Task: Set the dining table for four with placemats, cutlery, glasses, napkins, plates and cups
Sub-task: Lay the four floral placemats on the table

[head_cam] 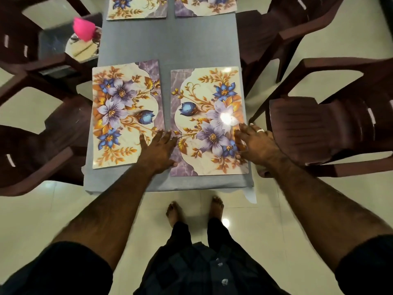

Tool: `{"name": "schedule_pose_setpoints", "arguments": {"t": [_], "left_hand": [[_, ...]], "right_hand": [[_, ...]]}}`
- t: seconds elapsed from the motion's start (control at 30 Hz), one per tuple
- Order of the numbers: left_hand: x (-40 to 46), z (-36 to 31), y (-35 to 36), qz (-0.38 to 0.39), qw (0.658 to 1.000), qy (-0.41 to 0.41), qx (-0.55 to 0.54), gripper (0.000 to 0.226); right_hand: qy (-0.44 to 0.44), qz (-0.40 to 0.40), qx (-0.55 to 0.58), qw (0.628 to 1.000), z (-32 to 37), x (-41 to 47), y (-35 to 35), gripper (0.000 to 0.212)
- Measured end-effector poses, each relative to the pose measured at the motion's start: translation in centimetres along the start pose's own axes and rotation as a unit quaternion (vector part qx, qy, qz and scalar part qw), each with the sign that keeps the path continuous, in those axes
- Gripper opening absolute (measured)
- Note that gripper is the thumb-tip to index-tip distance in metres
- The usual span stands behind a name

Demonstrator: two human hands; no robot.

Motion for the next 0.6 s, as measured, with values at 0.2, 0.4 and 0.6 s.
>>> {"name": "schedule_pose_setpoints", "arguments": {"t": [0.2,0.4,0.6], "left_hand": [[-1.2,-0.7,1.5,0.001,1.0,-0.004,0.009,0.101],[-1.9,-0.9,2.0,-0.001,1.0,-0.018,0.014,0.1],[-3.1,0.4,0.9,-0.018,0.999,-0.019,-0.024,0.101]], "right_hand": [[0.003,0.007,0.007,1.0,0.0,-1.6,2.0,0.087],[0.003,0.011,0.015,1.0,-0.1,-1.8,2.5,0.09],[0.021,-0.036,0.047,0.998,0.8,-2.9,0.7,0.099]]}}
Point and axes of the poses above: each hand's wrist, its own x-axis towards the middle knuckle, its own y-axis out of the palm, z = x × y, the point moved 10 cm from there along x, towards the middle knuckle, and after that the axes turned 11 degrees about z, right-handed, at the moved point
